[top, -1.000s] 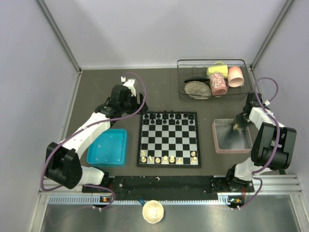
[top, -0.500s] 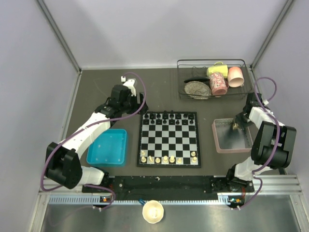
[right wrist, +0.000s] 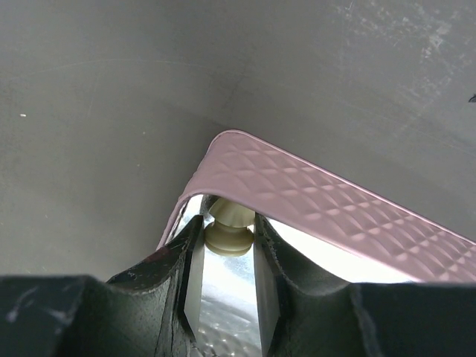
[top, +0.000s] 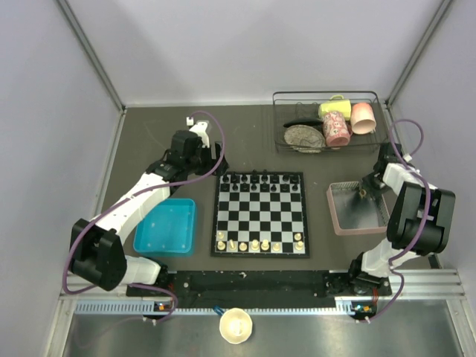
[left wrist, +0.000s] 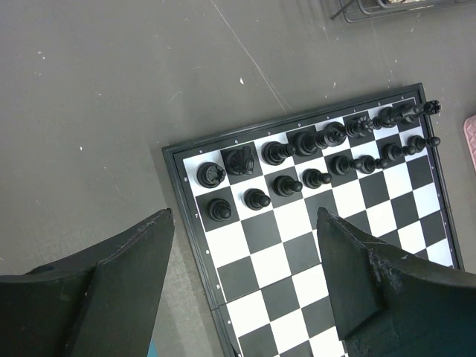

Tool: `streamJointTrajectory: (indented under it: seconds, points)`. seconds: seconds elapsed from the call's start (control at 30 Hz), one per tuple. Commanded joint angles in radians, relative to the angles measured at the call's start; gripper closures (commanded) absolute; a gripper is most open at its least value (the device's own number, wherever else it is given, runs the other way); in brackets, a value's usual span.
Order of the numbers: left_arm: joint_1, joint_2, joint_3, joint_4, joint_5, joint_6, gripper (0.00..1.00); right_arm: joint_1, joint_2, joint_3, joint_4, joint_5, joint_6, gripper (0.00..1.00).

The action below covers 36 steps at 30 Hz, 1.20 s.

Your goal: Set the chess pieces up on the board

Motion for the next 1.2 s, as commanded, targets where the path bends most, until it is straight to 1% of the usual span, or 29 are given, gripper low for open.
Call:
streamJointTrajectory:
  seconds: [0.0, 0.13, 0.23, 0.27, 0.3, 0.37, 0.4, 0.5, 0.63, 0.7, 0.77, 0.83, 0.87, 0.93, 0.97, 1.07, 1.1, 1.17]
  points:
    - [-0.001, -0.013, 0.002, 0.044, 0.015, 0.001, 0.18, -0.008, 0.034, -0.046, -0.030, 0.003, -0.021, 0.78]
    - [-0.001, -0.015, 0.002, 0.044, 0.020, 0.000, 0.18, -0.008, -0.012, -0.051, -0.037, -0.016, -0.036, 0.83]
    - [-0.002, -0.023, 0.004, 0.044, 0.024, -0.005, 0.18, -0.006, -0.076, -0.059, -0.049, -0.053, -0.056, 0.89]
    - [-0.001, -0.026, 0.004, 0.044, 0.027, -0.005, 0.18, -0.008, -0.110, -0.057, -0.061, -0.066, -0.062, 0.93]
    - [-0.002, -0.030, 0.004, 0.044, 0.030, -0.008, 0.18, -0.006, -0.131, -0.059, -0.070, -0.101, -0.070, 0.94]
    - [-0.002, -0.042, 0.004, 0.044, 0.039, -0.011, 0.18, -0.006, -0.174, -0.063, -0.095, -0.131, -0.085, 0.96]
    - [-0.002, -0.049, 0.004, 0.044, 0.041, -0.016, 0.18, -0.006, -0.224, -0.068, -0.105, -0.148, -0.089, 0.97]
    - [-0.002, -0.070, 0.001, 0.044, 0.052, -0.022, 0.18, -0.006, -0.327, -0.069, -0.144, -0.148, -0.115, 0.99]
    - [-0.002, -0.107, 0.002, 0.046, 0.084, -0.039, 0.18, -0.003, -0.441, -0.054, -0.161, -0.230, -0.183, 1.00]
    - [-0.004, -0.115, 0.007, 0.047, 0.122, -0.051, 0.18, 0.009, -0.467, -0.034, -0.161, -0.281, -0.216, 1.00]
    - [-0.007, -0.116, 0.024, 0.046, 0.159, -0.059, 0.18, 0.066, -0.489, 0.010, -0.165, -0.310, -0.280, 1.00]
    - [-0.007, -0.112, 0.036, 0.063, 0.234, -0.088, 0.18, 0.142, -0.493, 0.067, -0.168, -0.269, -0.309, 1.00]
    - [-0.007, -0.110, 0.039, 0.076, 0.266, -0.101, 0.18, 0.231, -0.490, 0.085, -0.167, -0.245, -0.317, 1.00]
    - [-0.007, -0.107, 0.051, 0.113, 0.353, -0.143, 0.18, 0.326, -0.477, 0.142, -0.155, -0.179, -0.325, 1.00]
    - [-0.007, -0.108, 0.058, 0.115, 0.368, -0.155, 0.18, 0.413, -0.458, 0.159, -0.132, -0.162, -0.331, 1.00]
    - [-0.005, -0.134, 0.059, 0.118, 0.372, -0.180, 0.18, 0.512, -0.431, 0.217, -0.080, -0.183, -0.377, 1.00]
    - [-0.005, -0.142, 0.056, 0.118, 0.363, -0.190, 0.18, 0.562, -0.420, 0.228, -0.067, -0.221, -0.397, 1.00]
    - [-0.004, -0.171, 0.036, 0.133, 0.339, -0.201, 0.18, 0.612, -0.421, 0.247, -0.044, -0.253, -0.461, 1.00]
